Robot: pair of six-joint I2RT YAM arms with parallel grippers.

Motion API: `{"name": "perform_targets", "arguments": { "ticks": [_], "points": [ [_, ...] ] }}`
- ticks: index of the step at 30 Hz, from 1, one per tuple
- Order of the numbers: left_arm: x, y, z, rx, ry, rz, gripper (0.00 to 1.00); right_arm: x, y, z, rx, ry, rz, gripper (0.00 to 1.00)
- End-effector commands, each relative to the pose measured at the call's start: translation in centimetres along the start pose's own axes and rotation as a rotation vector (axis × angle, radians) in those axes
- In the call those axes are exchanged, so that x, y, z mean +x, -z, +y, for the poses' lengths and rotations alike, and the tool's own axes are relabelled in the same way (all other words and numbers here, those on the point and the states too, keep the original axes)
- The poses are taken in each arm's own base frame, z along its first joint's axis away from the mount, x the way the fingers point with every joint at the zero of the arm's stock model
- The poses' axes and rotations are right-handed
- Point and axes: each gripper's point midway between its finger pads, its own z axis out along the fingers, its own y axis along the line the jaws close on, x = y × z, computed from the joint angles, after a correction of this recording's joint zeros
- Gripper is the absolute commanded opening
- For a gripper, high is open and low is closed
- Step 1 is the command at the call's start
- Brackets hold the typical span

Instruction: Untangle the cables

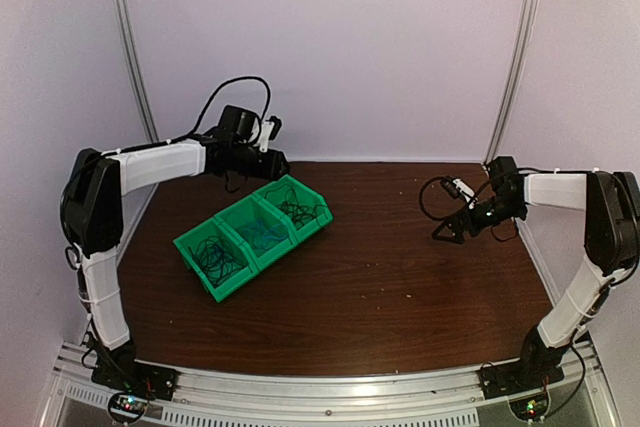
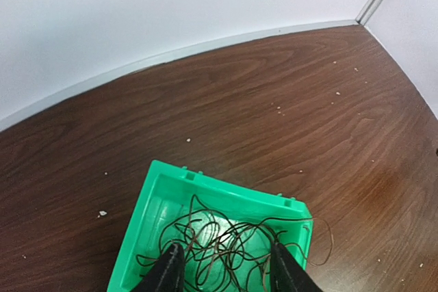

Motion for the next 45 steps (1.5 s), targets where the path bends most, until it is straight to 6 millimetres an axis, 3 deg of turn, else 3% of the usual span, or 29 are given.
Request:
{"name": "perform_targets", "arguments": {
  "ticks": [1,5,12,14,20,29,41,45],
  "points": [
    [-1.6,1.6,-6.7,0.140,-0.151,-0.060,0.44,0.1,-0.1,0.0,-0.016,-0.004,0.002,1.00],
    [1.3,0.3,-11.3,0.207,-0.281,0.005,0.44,0.1,-0.1,0.0,-0.015,-0.003,0.002,1.00],
    [7.0,-2.9,-13.6,0.155,-0.408,0.116,0.45,0.2,-0.2,-0.1,-0.017,-0.005,0.005,1.00],
    [7.9,-3.7,-13.5,0.131,-0.432,0.133,0.44,0.2,-0.2,-0.1,-0.018,-0.007,0.005,1.00],
    [8.1,-5.7,-11.2,-0.014,-0.384,0.136,0.41,0.2,-0.2,-0.1,-0.015,-0.005,0.006,1.00],
    [9.4,-7.9,-11.5,0.002,-0.351,0.134,0.40,0.2,-0.2,-0.1,-0.016,-0.006,0.008,1.00],
    [10.2,-9.7,-9.6,-0.110,-0.382,0.123,0.25,0.5,-0.4,-0.2,-0.020,-0.013,0.020,1.00],
    [10.2,-9.6,-9.0,-0.150,-0.400,0.119,0.10,0.5,-0.5,-0.3,-0.019,-0.015,0.020,1.00]
  ]
}}
